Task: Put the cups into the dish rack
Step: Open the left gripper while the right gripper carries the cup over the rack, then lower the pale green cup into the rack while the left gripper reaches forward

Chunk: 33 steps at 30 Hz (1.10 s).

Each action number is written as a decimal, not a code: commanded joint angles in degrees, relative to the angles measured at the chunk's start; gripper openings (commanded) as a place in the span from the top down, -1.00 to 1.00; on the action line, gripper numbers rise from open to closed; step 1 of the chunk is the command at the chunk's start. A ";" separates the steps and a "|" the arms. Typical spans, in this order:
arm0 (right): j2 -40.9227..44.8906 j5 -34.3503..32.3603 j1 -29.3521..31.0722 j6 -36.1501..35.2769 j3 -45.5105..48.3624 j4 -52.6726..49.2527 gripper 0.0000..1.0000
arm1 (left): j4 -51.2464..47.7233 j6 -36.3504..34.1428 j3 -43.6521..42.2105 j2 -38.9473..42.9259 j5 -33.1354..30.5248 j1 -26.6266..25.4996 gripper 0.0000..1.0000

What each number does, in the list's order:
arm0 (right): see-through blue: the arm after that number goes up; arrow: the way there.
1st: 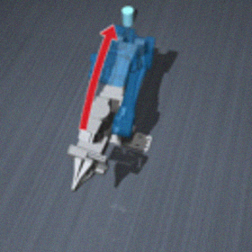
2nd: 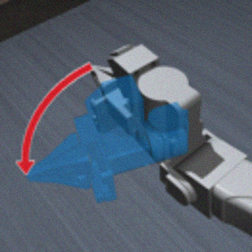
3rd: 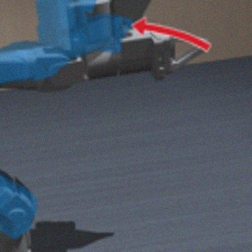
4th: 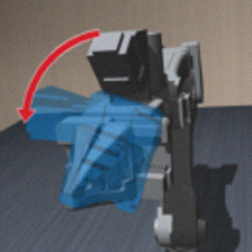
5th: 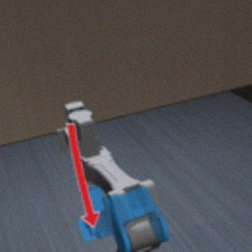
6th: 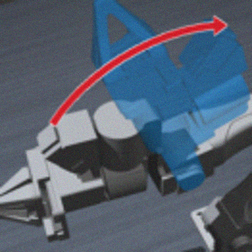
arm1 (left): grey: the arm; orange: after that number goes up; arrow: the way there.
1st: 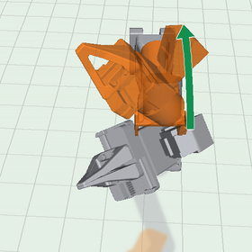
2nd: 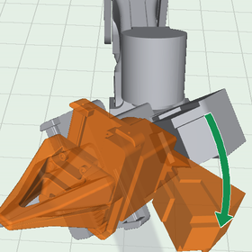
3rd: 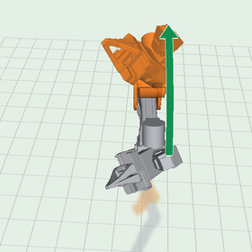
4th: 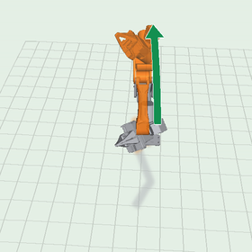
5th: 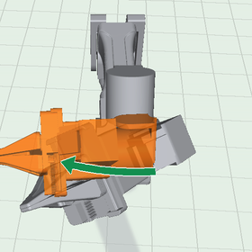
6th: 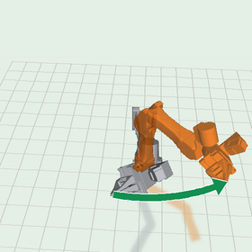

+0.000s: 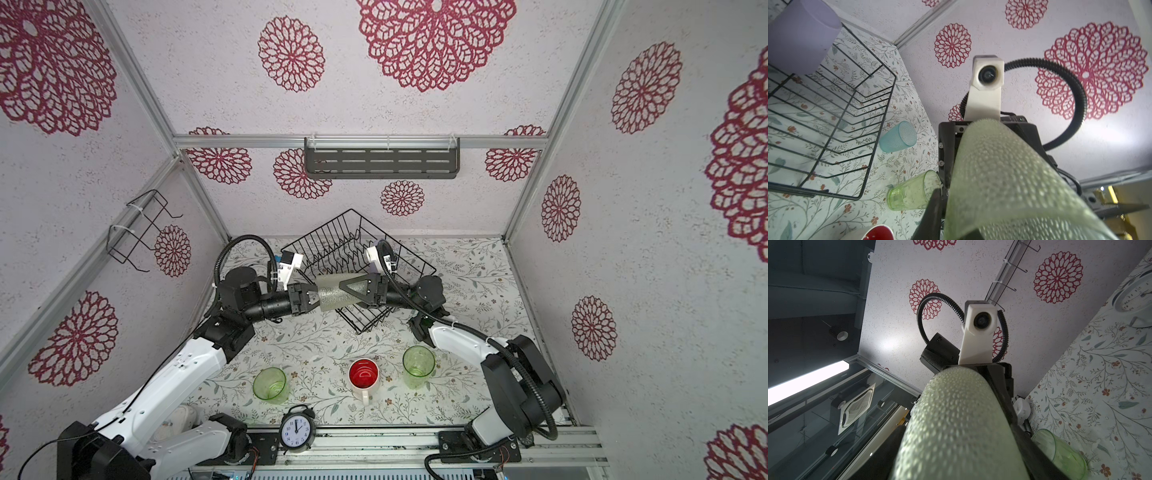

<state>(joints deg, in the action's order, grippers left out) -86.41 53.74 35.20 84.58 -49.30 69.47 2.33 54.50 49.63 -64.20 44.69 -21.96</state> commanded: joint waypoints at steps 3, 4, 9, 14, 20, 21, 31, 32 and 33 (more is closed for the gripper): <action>1.40 0.71 -0.40 -5.74 -3.14 -3.02 -0.29 | -6.09 -1.93 0.94 0.05 -2.83 2.08 -0.01; 1.57 0.76 -0.99 -6.91 -3.32 -4.69 -0.31 | -6.62 -2.05 0.70 0.57 -2.89 2.62 -0.09; 4.40 -3.10 -5.50 -18.96 -5.19 -25.54 -0.33 | -14.33 -5.24 -0.32 5.55 -5.51 6.46 -0.31; 6.52 -18.52 -7.25 -48.99 -16.09 -67.02 -0.34 | -25.00 -9.65 -1.37 11.82 -12.85 9.68 -0.44; 2.62 -34.01 -8.48 -63.14 -24.42 -83.36 -0.36 | -38.13 -14.28 -1.20 16.40 -22.29 10.50 -0.47; 1.74 -35.67 -8.57 -64.81 -25.46 -84.65 -0.37 | -40.82 -14.84 -0.86 16.71 -25.11 10.53 -0.57; -10.61 -53.30 -8.85 -73.25 -38.55 -97.05 -0.38 | -51.52 -16.96 0.91 17.05 -43.02 11.14 -0.83; -11.83 -55.06 -8.99 -73.91 -39.56 -97.70 -0.38 | -51.62 -16.90 0.78 16.86 -43.40 11.14 -0.83; -12.95 -56.48 -9.05 -74.31 -40.48 -98.53 -0.38 | -51.67 -16.96 0.66 16.68 -43.59 11.23 -0.84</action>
<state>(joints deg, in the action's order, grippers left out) -98.65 5.37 26.55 14.63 -86.19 -24.69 -47.16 38.63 49.23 -47.57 5.80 -11.20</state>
